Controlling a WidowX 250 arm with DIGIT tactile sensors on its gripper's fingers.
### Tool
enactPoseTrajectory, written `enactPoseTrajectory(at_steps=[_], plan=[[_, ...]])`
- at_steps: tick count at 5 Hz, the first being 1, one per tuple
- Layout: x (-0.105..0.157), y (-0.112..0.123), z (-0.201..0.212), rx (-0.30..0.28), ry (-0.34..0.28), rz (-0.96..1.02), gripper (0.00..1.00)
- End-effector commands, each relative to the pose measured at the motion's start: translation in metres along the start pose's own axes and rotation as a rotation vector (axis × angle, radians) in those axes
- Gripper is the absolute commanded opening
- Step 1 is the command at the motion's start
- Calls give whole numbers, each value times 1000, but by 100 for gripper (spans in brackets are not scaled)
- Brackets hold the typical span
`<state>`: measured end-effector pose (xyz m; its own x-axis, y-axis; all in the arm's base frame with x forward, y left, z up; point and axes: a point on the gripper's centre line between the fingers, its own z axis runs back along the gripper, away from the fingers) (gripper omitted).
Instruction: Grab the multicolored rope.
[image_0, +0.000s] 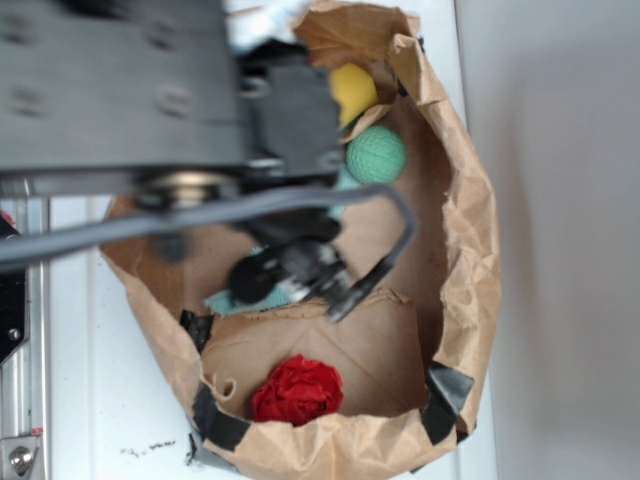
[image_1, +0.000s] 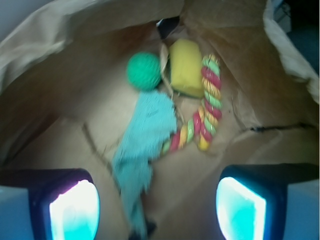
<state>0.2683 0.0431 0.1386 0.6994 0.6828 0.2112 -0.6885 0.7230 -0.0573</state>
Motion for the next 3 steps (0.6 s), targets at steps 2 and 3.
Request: enactPoseTrajectory(at_steps=[2,3], plan=[[37,38,-30,-5,-40,105,100],[41,50,-38,9,-18,113,100]])
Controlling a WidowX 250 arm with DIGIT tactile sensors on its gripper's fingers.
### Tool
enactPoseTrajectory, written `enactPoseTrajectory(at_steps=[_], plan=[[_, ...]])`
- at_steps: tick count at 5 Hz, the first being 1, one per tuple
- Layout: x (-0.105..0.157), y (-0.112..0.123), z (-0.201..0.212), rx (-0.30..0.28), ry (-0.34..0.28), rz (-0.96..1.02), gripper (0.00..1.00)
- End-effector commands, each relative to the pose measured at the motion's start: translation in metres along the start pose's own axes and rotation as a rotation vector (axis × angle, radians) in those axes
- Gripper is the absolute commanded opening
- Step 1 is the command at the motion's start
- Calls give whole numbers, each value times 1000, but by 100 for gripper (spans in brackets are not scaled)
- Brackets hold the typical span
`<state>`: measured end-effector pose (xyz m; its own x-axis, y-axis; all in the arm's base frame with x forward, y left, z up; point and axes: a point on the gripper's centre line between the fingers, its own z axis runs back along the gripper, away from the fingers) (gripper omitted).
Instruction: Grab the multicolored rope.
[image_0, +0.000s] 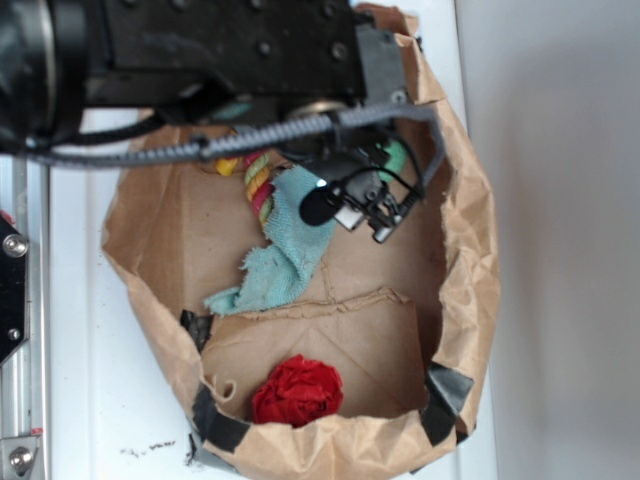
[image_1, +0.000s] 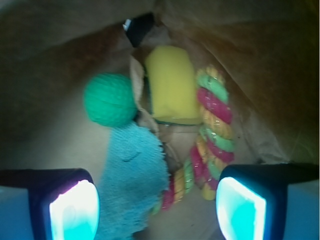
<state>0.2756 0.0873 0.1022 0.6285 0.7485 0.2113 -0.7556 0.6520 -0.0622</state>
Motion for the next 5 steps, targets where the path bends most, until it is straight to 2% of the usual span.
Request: enactPoseTrajectory(at_steps=[1,2,4,5], plan=[[25,29,-8,24,-30,20,100],[33,43,-19,52,-32,13,100],[30,37,-33,47,-35,1,100],[19,36,-46,73,-32,-49,100]])
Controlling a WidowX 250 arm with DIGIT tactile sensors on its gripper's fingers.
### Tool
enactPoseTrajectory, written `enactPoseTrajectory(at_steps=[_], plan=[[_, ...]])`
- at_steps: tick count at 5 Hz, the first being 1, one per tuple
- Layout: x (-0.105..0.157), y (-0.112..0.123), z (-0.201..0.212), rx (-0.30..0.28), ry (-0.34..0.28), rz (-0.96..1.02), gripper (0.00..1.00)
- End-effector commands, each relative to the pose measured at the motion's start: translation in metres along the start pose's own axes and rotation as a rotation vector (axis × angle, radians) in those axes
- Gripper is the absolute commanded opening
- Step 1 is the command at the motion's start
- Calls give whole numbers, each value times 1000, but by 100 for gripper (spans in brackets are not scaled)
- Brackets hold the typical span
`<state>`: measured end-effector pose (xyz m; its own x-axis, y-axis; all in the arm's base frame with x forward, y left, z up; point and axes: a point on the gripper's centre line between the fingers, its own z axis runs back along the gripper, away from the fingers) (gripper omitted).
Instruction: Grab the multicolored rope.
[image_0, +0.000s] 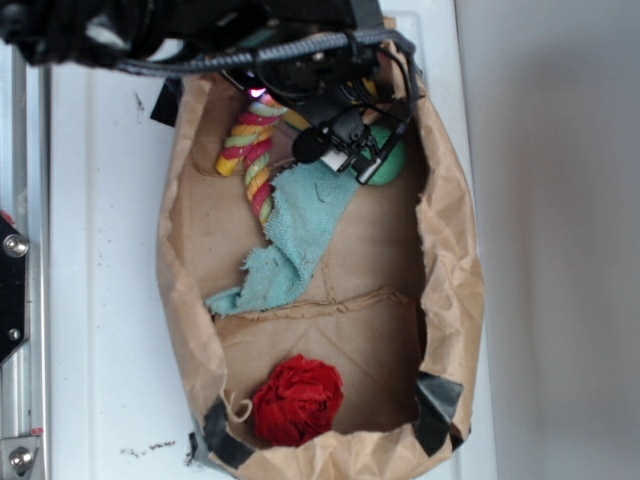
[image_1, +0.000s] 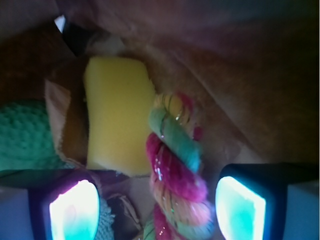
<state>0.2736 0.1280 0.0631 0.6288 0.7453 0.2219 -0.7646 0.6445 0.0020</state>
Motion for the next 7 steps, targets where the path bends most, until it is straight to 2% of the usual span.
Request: enactPoseTrajectory(at_steps=[1,2,4,6,7], plan=[[-2,7,-4,9,-21,-48,81],[-1,6,0,-2,-51,-46,0],[3,5,15,-43,-31,-51,0],[9,6,76,-160,-72,-127,0],[-4,-7,96,-216,-90,-251,0]])
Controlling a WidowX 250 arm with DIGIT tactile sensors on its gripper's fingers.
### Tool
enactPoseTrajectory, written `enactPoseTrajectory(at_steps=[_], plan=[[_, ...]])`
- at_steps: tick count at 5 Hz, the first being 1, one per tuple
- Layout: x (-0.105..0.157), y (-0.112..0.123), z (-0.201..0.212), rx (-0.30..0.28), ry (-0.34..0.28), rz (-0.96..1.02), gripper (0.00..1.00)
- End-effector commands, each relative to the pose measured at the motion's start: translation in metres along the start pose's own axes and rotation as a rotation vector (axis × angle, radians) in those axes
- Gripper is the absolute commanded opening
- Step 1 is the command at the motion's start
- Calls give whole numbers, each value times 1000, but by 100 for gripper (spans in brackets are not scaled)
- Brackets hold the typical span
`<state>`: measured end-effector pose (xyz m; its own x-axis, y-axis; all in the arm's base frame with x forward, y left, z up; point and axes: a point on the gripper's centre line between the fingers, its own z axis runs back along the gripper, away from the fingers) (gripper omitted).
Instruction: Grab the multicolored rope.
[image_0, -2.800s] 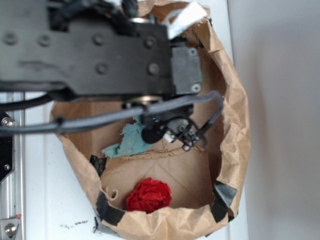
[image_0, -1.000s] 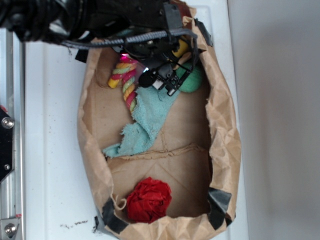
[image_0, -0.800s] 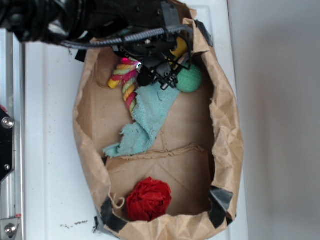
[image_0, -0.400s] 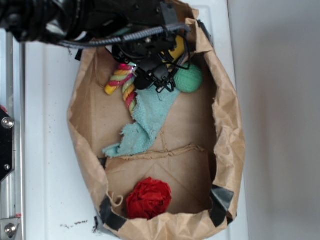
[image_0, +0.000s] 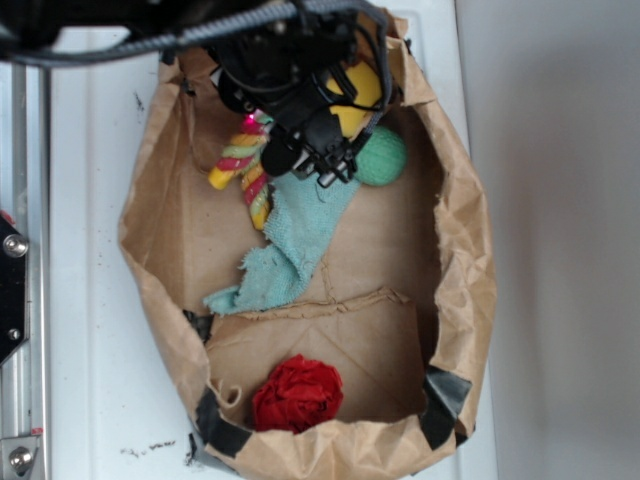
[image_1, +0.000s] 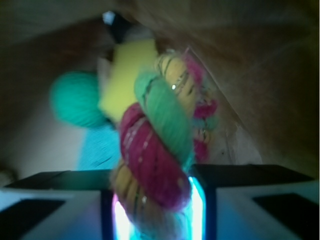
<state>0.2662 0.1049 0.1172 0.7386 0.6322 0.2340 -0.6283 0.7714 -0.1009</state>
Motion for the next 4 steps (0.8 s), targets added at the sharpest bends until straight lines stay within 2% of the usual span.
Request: enactPoseTrajectory(at_steps=[1,2,3,4], plan=[[-9,-23,52,-129,12,-282,0],[-22,-42,66,-139,32,-404,0],[-25,-58,84,-84,-17,-488,0],[-32,-62,96,-107,-42,-565,0]])
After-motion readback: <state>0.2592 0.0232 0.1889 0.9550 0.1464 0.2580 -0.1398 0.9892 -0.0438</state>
